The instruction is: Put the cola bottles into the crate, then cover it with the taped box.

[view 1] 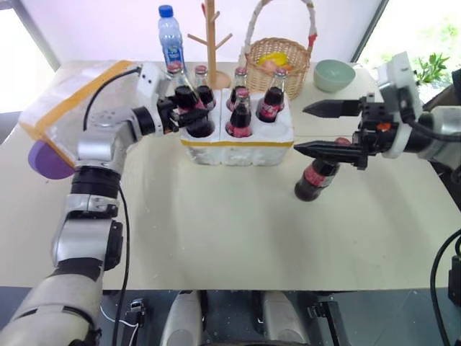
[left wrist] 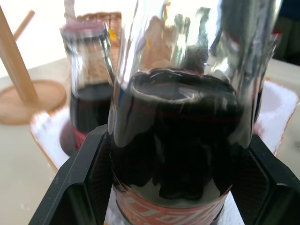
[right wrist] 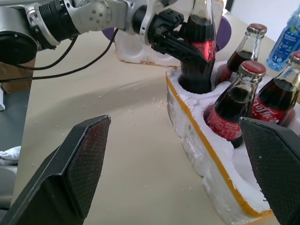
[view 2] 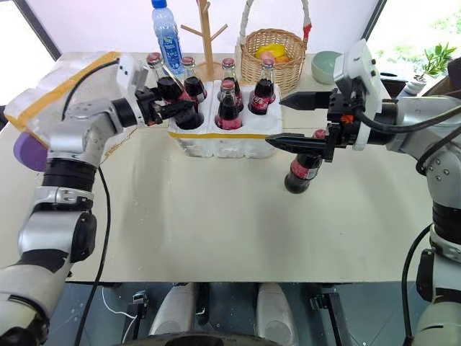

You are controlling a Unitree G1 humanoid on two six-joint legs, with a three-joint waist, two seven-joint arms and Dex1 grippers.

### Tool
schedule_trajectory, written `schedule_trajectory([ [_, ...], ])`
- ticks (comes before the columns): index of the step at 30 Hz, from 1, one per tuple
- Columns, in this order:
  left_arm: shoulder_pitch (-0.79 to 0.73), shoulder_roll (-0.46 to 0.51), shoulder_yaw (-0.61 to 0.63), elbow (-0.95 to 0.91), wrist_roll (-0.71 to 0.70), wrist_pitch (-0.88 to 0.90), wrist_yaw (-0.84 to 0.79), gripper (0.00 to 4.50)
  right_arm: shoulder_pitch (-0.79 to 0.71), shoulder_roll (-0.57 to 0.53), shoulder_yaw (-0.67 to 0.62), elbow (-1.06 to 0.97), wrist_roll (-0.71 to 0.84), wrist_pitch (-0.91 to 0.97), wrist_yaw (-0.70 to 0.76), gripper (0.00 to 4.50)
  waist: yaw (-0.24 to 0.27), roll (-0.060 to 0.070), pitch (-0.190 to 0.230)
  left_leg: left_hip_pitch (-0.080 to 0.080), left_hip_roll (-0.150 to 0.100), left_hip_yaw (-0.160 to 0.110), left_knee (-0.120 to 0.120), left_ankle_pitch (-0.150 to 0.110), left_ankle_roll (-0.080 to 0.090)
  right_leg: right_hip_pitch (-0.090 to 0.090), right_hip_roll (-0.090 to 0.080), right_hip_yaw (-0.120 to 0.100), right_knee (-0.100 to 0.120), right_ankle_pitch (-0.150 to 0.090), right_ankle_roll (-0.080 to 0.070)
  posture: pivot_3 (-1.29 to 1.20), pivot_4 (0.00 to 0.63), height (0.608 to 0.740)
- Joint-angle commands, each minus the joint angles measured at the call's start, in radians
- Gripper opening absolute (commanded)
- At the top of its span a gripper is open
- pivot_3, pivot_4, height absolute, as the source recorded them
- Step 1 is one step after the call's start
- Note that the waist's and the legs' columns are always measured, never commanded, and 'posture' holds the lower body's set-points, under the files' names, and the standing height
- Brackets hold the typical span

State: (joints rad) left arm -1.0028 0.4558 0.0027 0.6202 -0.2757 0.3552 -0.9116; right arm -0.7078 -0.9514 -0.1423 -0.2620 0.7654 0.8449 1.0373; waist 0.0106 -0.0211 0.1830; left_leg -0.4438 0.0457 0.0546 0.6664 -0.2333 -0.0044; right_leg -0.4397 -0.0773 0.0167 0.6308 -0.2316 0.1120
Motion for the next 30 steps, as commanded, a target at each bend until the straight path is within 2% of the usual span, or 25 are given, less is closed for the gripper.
schedule_trajectory([
  [1, -0.01, -0.02, -0.01, 0.031, 0.038, -0.065, 0.022, 3.21, -0.003, -0.001, -0.038, -0.025, 0.007, -0.016, -0.014, 4.5, 0.001, 0.0, 0.0, 0.0, 0.0, 0.0, 0.0, 0.0, 0.0, 0.0, 0.0, 0.0, 0.0, 0.0, 0.0, 0.0, 0.15, 0.74],
  [2, -0.006, -0.029, -0.015, 0.049, 0.051, -0.077, 0.029, 3.21, -0.003, 0.001, -0.036, -0.024, 0.006, -0.018, -0.017, 4.5, 0.001, 0.0, 0.0, 0.0, 0.0, 0.0, 0.0, 0.0, 0.0, 0.0, 0.0, 0.0, 0.0, 0.0, 0.0, 0.0, 0.15, 0.74],
  [6, -0.003, -0.053, -0.005, 0.086, 0.062, -0.105, 0.049, 4.44, 0.005, 0.007, -0.032, -0.032, 0.001, -0.022, -0.033, 4.5, 0.001, 0.001, -0.001, 0.001, 0.0, 0.0, 0.0, 0.0, 0.0, 0.001, 0.0, 0.0, 0.0, 0.0, 0.0, 0.0, 0.15, 0.74],
  [11, 0.01, -0.007, 0.085, -0.049, -0.045, -0.036, 0.001, 4.44, 0.058, -0.049, -0.117, -0.052, 0.033, 0.002, -0.025, 4.5, 0.001, 0.0, 0.0, 0.001, 0.0, 0.0, 0.001, 0.0, 0.0, 0.001, 0.0, 0.0, 0.0, 0.0, 0.0, 0.0, 0.15, 0.74],
  [13, 0.01, 0.03, 0.134, -0.135, -0.119, 0.049, -0.029, 4.44, 0.099, -0.078, -0.189, -0.064, 0.075, 0.035, -0.02, 4.5, 0.001, 0.0, 0.0, 0.0, 0.0, -0.001, 0.0, 0.0, 0.0, 0.001, 0.0, 0.0, 0.0, 0.0, 0.0, 0.0, 0.15, 0.74],
  [16, 0.012, 0.107, 0.217, -0.327, -0.29, 0.255, -0.085, 4.44, 0.21, -0.121, -0.341, -0.116, 0.156, 0.107, 0.001, 4.5, 0.001, -0.002, 0.001, 0.0, 0.0, -0.002, -0.001, 0.0, 0.0, 0.001, 0.0, -0.001, 0.0, 0.0, 0.0, 0.0, 0.15, 0.74],
  [20, 0.078, 0.221, 0.252, -0.551, -0.471, 0.434, -0.198, 4.44, 0.485, -0.134, -0.549, -0.238, 0.202, 0.17, 0.057, 4.5, 0.0, 0.0, 0.0, 0.002, 0.001, -0.003, -0.001, 0.0, 0.0, 0.004, 0.0, -0.001, 0.0, 0.0, 0.0, 0.0, 0.15, 0.74],
  [22, 0.102, 0.249, 0.24, -0.603, -0.5, 0.474, -0.21, 4.44, 0.579, -0.126, -0.606, -0.275, 0.214, 0.182, 0.064, 4.5, 0.002, 0.0, 0.0, 0.009, 0.001, -0.002, -0.001, 0.0, 0.0, 0.01, 0.0, -0.001, -0.001, 0.0, 0.0, 0.0, 0.15, 0.74],
  [26, 0.246, 0.324, 0.091, -0.765, -0.447, 0.454, -0.303, 4.44, 0.715, -0.022, -0.637, -0.319, 0.16, 0.161, -0.085, 4.5, -0.003, -0.002, -0.002, 0.021, 0.001, -0.001, -0.001, -0.001, -0.001, 0.022, 0.0, -0.001, -0.003, -0.003, -0.005, 0.0, 0.15, 0.74],
  [30, 0.316, 0.28, -0.016, -0.82, -0.385, 0.386, -0.284, 4.44, 0.73, 0.134, -0.524, -0.296, 0.101, 0.116, -0.267, 4.5, -0.006, -0.003, -0.003, 0.024, 0.001, -0.001, -0.001, -0.001, -0.001, 0.026, -0.002, -0.001, -0.007, -0.003, -0.006, 0.0, 0.15, 0.74],
])
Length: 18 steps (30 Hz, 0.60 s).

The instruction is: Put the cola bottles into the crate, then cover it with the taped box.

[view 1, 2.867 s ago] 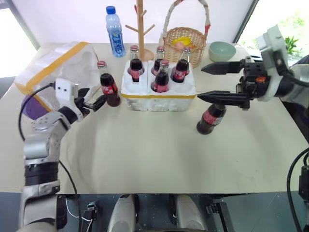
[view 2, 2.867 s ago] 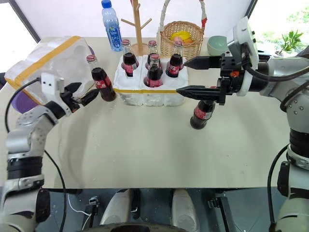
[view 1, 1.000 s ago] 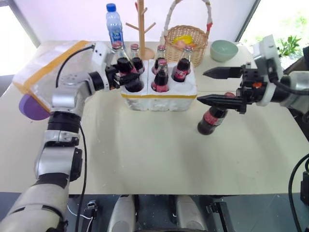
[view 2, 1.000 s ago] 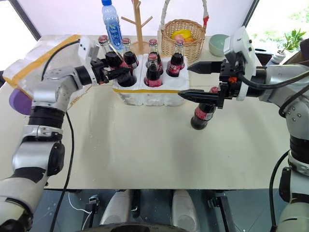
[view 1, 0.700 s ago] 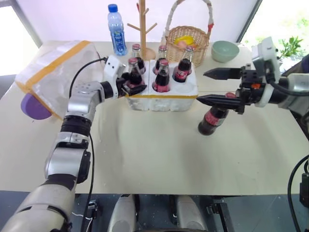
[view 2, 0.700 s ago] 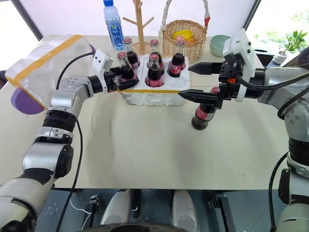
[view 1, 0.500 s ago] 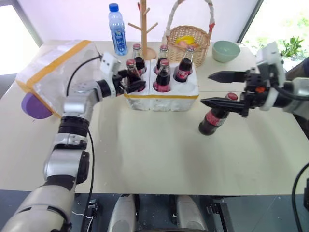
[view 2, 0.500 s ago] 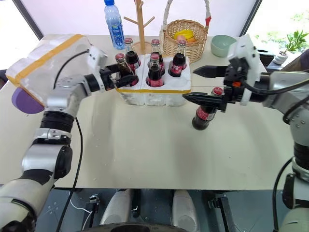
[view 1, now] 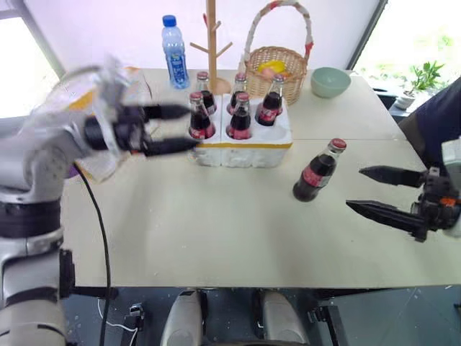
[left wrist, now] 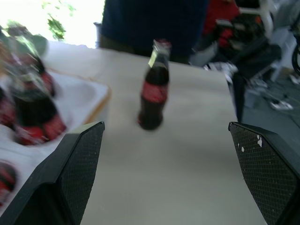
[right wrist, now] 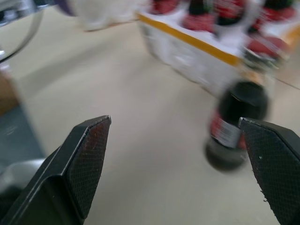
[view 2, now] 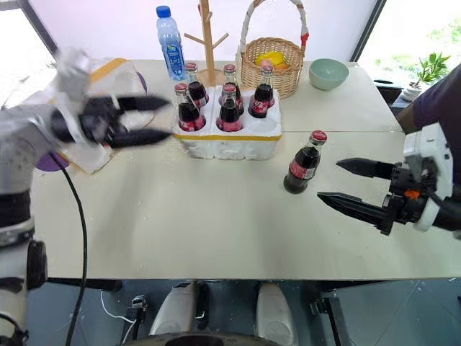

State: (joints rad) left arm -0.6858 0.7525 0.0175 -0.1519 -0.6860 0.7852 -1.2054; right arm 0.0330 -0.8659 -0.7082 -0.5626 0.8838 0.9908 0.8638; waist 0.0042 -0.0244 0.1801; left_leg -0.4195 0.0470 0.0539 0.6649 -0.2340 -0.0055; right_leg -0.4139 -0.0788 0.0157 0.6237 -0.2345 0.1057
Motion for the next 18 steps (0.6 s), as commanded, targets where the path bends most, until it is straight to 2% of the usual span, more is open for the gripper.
schedule_trajectory([
  [1, 0.001, -0.028, -0.041, -0.051, 0.032, -0.051, 0.018, 4.44, -0.014, 0.073, 0.06, 0.003, -0.023, -0.04, -0.116, 4.5, 0.0, 0.001, 0.0, -0.001, 0.0, 0.0, 0.0, 0.0, 0.0, 0.0, 0.0, 0.0, 0.0, 0.0, 0.0, 0.0, 0.15, 0.74],
  [4, 0.001, -0.061, -0.057, -0.051, 0.035, -0.061, 0.034, 4.44, -0.015, 0.136, 0.132, 0.01, -0.064, -0.084, -0.175, 4.5, 0.001, 0.001, 0.0, -0.008, 0.0, 0.001, 0.0, 0.0, 0.001, -0.008, 0.0, 0.001, 0.001, 0.0, 0.0, 0.0, 0.15, 0.74],
  [8, -0.009, -0.096, -0.061, -0.037, 0.042, -0.064, 0.057, 4.44, -0.037, 0.184, 0.207, 0.038, -0.095, -0.138, -0.213, 4.5, 0.002, 0.001, 0.0, -0.008, -0.001, 0.001, -0.001, 0.0, 0.001, -0.009, 0.001, 0.002, 0.003, 0.0, 0.0, 0.0, 0.15, 0.74],
  [18, -0.012, -0.109, -0.053, -0.034, 0.041, -0.066, 0.085, 4.44, -0.174, 0.211, 0.345, 0.197, -0.14, -0.204, -0.228, 4.5, 0.0, 0.001, 0.0, -0.008, -0.001, 0.001, -0.001, 0.0, 0.001, -0.01, 0.002, 0.002, 0.003, 0.0, 0.0, 0.0, 0.15, 0.74],
])
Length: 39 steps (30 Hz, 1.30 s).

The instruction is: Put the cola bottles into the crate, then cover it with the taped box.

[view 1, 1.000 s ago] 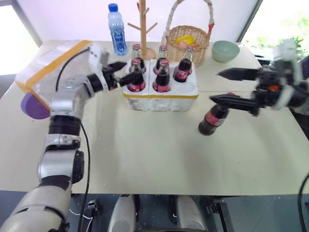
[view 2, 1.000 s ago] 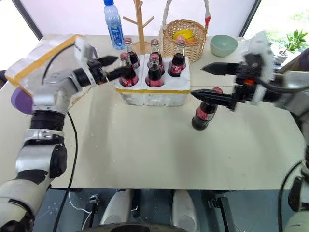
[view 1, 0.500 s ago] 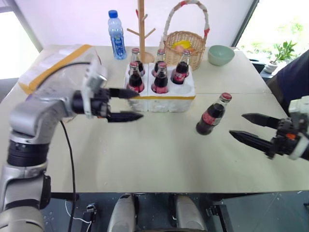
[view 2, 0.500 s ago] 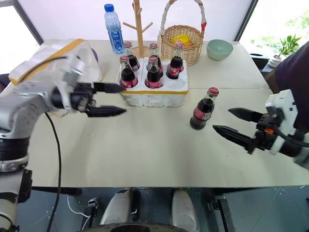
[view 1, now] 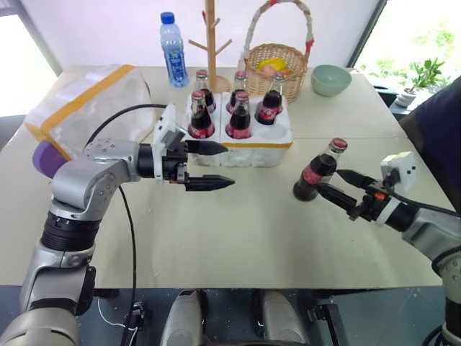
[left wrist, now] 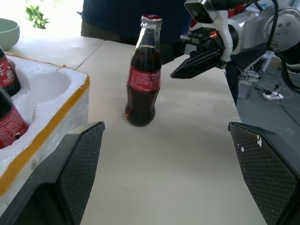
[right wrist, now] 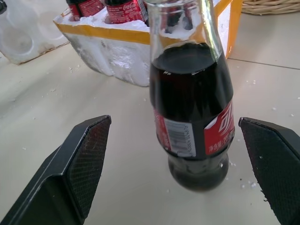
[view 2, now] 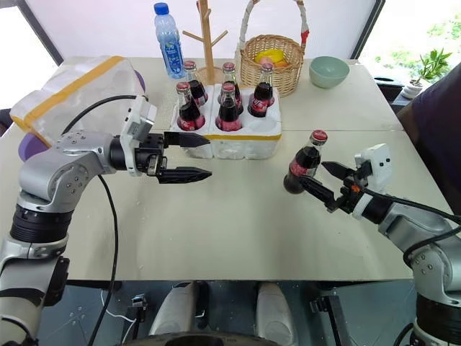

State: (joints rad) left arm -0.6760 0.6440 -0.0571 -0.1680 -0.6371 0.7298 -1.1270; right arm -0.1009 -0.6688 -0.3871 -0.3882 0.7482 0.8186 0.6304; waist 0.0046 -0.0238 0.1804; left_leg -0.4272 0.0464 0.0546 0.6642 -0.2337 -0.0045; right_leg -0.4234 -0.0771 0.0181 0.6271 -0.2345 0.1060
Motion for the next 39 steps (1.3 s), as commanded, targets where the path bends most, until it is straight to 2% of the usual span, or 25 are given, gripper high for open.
schedule_trajectory([
  [1, -0.022, 0.0, 0.022, -0.019, -0.008, -0.01, 0.009, 4.44, -0.055, 0.019, 0.037, 0.035, -0.006, -0.036, 0.006, 4.5, 0.0, 0.0, 0.0, 0.0, 0.0, 0.0, 0.0, 0.0, 0.0, 0.0, 0.0, 0.0, 0.0, 0.0, 0.0, 0.0, 0.15, 0.74],
  [7, -0.03, 0.001, 0.022, -0.019, -0.012, -0.006, 0.016, 4.44, -0.148, 0.065, 0.12, 0.162, -0.07, -0.079, -0.006, 4.5, -0.003, 0.0, 0.0, 0.0, 0.0, 0.0, 0.0, 0.0, 0.0, 0.0, 0.0, 0.0, 0.0, 0.0, 0.0, 0.0, 0.15, 0.74],
  [12, -0.035, 0.002, 0.024, -0.019, -0.013, -0.006, 0.022, 4.44, -0.18, 0.079, 0.137, 0.222, -0.105, -0.098, -0.021, 4.5, -0.001, 0.0, 0.0, 0.0, 0.0, 0.0, 0.0, 0.0, 0.0, 0.0, 0.0, 0.0, 0.0, 0.0, 0.0, 0.0, 0.15, 0.74],
  [13, -0.035, 0.002, 0.024, -0.019, -0.013, -0.007, 0.023, 4.5, -0.183, 0.082, 0.13, 0.223, -0.105, -0.099, -0.026, 3.96, 0.0, 0.0, 0.0, 0.0, 0.0, 0.0, 0.0, 0.0, 0.0, 0.0, 0.0, 0.0, 0.0, 0.0, 0.0, 0.0, 0.15, 0.74],
  [16, -0.036, 0.002, 0.028, -0.017, -0.013, -0.009, 0.025, 4.5, -0.194, 0.074, 0.103, 0.181, -0.078, -0.09, -0.025, 2.88, 0.0, 0.0, 0.0, 0.0, 0.0, 0.0, 0.0, 0.0, 0.0, 0.0, 0.0, 0.0, 0.0, 0.0, 0.0, 0.0, 0.15, 0.74],
  [19, -0.036, 0.004, 0.035, -0.014, -0.015, -0.008, 0.03, 4.5, -0.221, 0.046, 0.071, 0.105, -0.012, -0.056, -0.002, 2.88, -0.001, 0.003, 0.002, 0.0, 0.0, 0.0, 0.0, 0.0, 0.0, -0.001, 0.0, 0.0, 0.0, 0.0, 0.0, 0.0, 0.15, 0.74],
  [22, -0.031, 0.017, 0.06, -0.005, -0.023, -0.003, 0.036, 4.5, -0.348, -0.008, 0.044, 0.074, 0.094, 0.009, 0.03, 2.88, -0.014, 0.006, 0.005, -0.001, 0.0, 0.001, -0.001, 0.0, 0.0, -0.002, 0.0, 0.001, 0.001, 0.0, 0.0, 0.0, 0.15, 0.74],
  [25, -0.023, 0.027, 0.084, -0.004, -0.025, -0.003, 0.045, 4.5, -0.499, -0.026, 0.068, 0.128, 0.114, 0.039, 0.023, 2.88, -0.024, 0.007, 0.006, -0.001, 0.0, 0.001, -0.001, 0.0, 0.0, -0.003, 0.001, 0.002, 0.002, 0.0, 0.001, 0.0, 0.15, 0.74],
  [32, 0.004, 0.04, 0.124, -0.021, -0.026, -0.002, 0.08, 4.5, -0.81, 0.047, 0.223, 0.422, -0.062, -0.064, 0.025, 2.88, -0.019, 0.006, 0.006, -0.001, 0.002, -0.001, -0.003, 0.0, 0.0, -0.003, 0.004, 0.001, 0.002, 0.0, 0.001, 0.0, 0.15, 0.74],
  [39, 0.033, 0.065, 0.182, -0.048, -0.042, 0.005, 0.127, 4.5, -0.928, 0.149, 0.367, 0.736, -0.257, -0.222, 0.09, 2.88, -0.019, 0.006, 0.006, -0.005, 0.002, 0.0, -0.003, 0.0, 0.0, -0.007, 0.004, 0.001, 0.002, 0.002, 0.004, 0.0, 0.15, 0.74],
])
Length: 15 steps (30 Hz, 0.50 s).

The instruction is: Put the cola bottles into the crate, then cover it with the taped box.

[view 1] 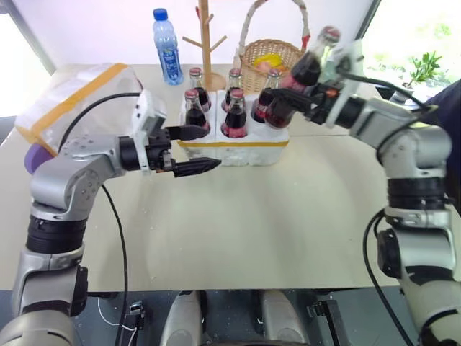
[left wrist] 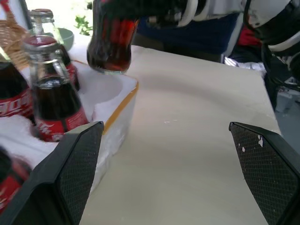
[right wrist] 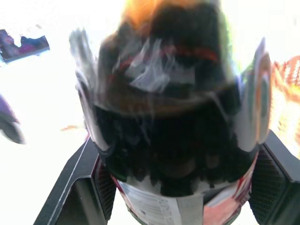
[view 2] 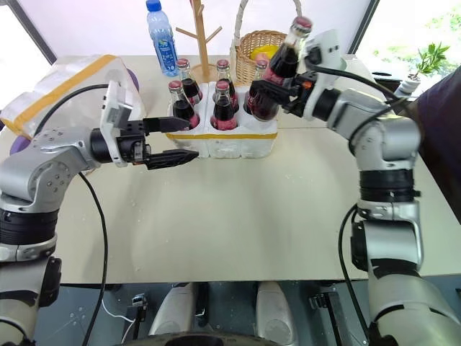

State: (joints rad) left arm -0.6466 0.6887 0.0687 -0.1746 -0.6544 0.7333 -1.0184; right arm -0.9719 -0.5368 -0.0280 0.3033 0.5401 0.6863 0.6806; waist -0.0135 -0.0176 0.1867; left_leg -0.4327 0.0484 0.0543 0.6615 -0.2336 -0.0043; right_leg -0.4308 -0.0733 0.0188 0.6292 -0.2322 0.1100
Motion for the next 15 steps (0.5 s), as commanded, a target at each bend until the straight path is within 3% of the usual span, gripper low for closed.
schedule_trajectory([
  [1, 0.008, 0.025, 0.065, -0.046, -0.027, 0.003, 0.024, 4.5, -0.058, 0.027, 0.025, 0.074, -0.071, -0.111, 0.054, 2.88, -0.001, 0.0, 0.0, -0.001, 0.0, 0.0, 0.0, 0.0, 0.0, -0.001, 0.0, 0.0, 0.0, 0.0, 0.0, 0.0, 0.15, 0.74],
  [8, 0.023, 0.03, 0.079, -0.058, -0.036, 0.003, 0.057, 4.5, -0.04, 0.044, 0.131, 0.234, -0.247, -0.195, 0.083, 2.88, 0.004, 0.0, 0.0, -0.011, 0.0, 0.0, 0.002, 0.0, 0.0, -0.01, 0.0, 0.0, 0.001, 0.001, 0.001, 0.0, 0.15, 0.74],
  [10, 0.026, 0.034, 0.08, -0.061, -0.039, 0.003, 0.061, 4.5, -0.026, 0.044, 0.133, 0.227, -0.258, -0.194, 0.094, 3.88, 0.005, 0.0, 0.0, -0.011, 0.0, 0.0, 0.002, 0.0, 0.0, -0.01, 0.0, 0.0, 0.001, 0.001, 0.001, 0.0, 0.15, 0.74],
  [12, 0.032, 0.049, 0.083, -0.061, -0.039, 0.002, 0.057, 4.5, 0.0, 0.033, 0.123, 0.169, -0.25, -0.175, 0.117, 4.49, 0.003, 0.0, 0.0, -0.01, 0.0, 0.0, 0.002, 0.0, 0.0, -0.009, 0.0, 0.0, 0.001, 0.001, 0.001, 0.0, 0.15, 0.74],
  [15, 0.039, 0.098, 0.099, -0.053, -0.035, 0.0, 0.035, 4.5, 0.038, -0.011, 0.084, 0.044, -0.204, -0.117, 0.168, 4.49, 0.002, 0.0, 0.0, -0.01, 0.0, 0.0, 0.002, 0.0, -0.001, -0.009, 0.0, 0.0, 0.002, 0.001, 0.001, 0.0, 0.15, 0.74],
])
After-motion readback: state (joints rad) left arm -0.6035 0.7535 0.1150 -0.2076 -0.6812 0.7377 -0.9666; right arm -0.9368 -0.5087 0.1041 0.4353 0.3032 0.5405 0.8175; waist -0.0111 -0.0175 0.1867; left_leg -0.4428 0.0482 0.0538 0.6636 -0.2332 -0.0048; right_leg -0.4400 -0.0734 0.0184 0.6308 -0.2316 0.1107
